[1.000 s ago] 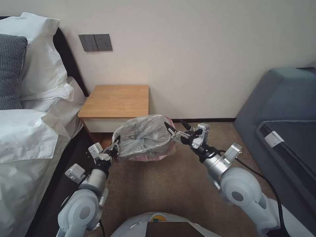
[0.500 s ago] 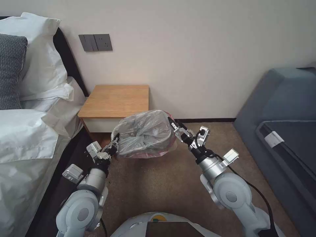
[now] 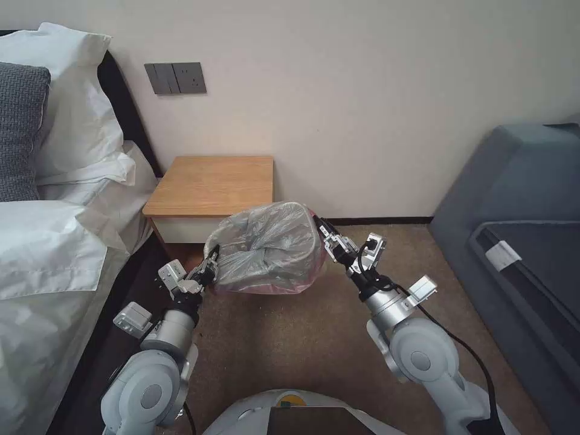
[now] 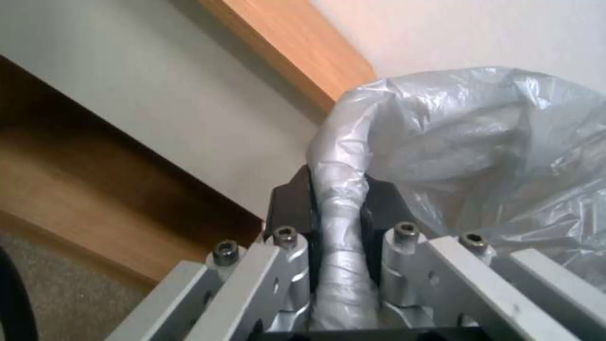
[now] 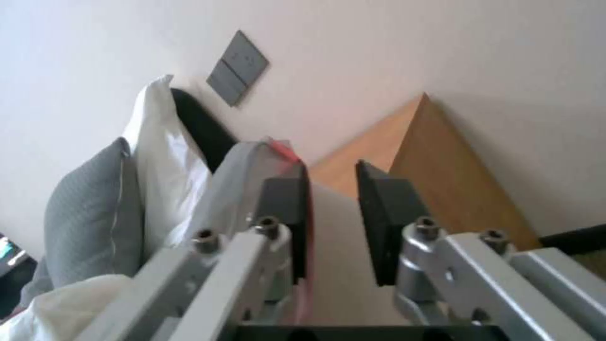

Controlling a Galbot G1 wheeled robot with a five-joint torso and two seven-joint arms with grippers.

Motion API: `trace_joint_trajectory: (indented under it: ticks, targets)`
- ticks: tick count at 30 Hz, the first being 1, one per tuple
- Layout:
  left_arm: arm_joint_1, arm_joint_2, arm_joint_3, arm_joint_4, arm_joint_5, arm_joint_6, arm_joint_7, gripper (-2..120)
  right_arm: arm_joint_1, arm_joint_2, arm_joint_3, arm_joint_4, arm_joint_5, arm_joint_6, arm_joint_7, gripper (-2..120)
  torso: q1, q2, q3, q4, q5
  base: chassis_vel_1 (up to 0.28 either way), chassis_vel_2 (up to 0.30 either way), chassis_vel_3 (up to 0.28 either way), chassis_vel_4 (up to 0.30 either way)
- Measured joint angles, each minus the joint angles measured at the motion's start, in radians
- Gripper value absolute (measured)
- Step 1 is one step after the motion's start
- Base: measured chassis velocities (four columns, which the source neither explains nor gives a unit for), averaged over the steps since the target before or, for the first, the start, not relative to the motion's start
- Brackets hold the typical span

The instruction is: Pick up the garbage bag from the table and place it over the trash can.

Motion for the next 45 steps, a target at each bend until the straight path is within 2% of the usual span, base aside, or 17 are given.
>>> trace_joint_trajectory:
  ticks: [2, 3, 5, 18, 23, 25, 30, 45]
  targets:
    - [-0.003, -0.001, 0.001, 0.0, 0.0, 0.0, -0.001, 9, 0.004, 0.0, -0.002, -0.001, -0.001, 0.001, 0.0, 11, 0.0, 0.0, 0.0, 0.0, 0.0, 0.0, 0.0, 0.0, 0.0]
    - [-0.003, -0.001, 0.001, 0.0, 0.0, 0.0, -0.001, 9, 0.004, 0.0, -0.002, -0.001, -0.001, 0.001, 0.0, 11, 0.0, 0.0, 0.0, 0.0, 0.0, 0.0, 0.0, 0.0, 0.0]
    - [-0.004, -0.002, 0.004, 0.0, -0.002, 0.0, -0.001, 9, 0.008, 0.0, -0.003, -0.006, -0.005, 0.001, 0.0, 0, 0.0, 0.0, 0.0, 0.0, 0.0, 0.0, 0.0, 0.0, 0.0]
    - [-0.008, -0.004, -0.003, -0.012, -0.04, 0.003, -0.002, 9, 0.014, 0.012, 0.019, -0.025, -0.088, 0.022, -0.005, 0, 0.0, 0.0, 0.0, 0.0, 0.0002, 0.0, 0.0, 0.0, 0.0]
    - [-0.016, -0.005, -0.008, 0.003, -0.057, 0.003, 0.007, 9, -0.035, 0.035, 0.034, 0.04, -0.078, 0.03, 0.002, 4, 0.0, 0.0, 0.0, -0.0002, 0.0, 0.0, 0.0, 0.0, 0.0]
    - [-0.019, 0.002, -0.011, 0.014, -0.075, 0.003, 0.011, 9, -0.074, 0.05, 0.037, 0.083, -0.053, 0.031, -0.008, 18, 0.0, 0.0, 0.0, -0.0004, -0.0001, 0.0, 0.0, 0.0, 0.0]
    - [-0.021, 0.001, -0.011, 0.018, -0.084, 0.003, 0.012, 9, -0.093, 0.067, 0.036, 0.098, -0.006, 0.032, -0.021, 30, 0.0, 0.0, 0.0, 0.0, -0.0001, 0.0, 0.0, 0.0, 0.0]
    - [-0.029, -0.014, -0.014, 0.002, -0.103, 0.003, 0.012, 9, -0.124, 0.125, 0.024, 0.072, 0.008, 0.035, -0.058, 32, 0.0, 0.0, 0.0, 0.0, 0.0, 0.0, 0.0, 0.0, 0.0]
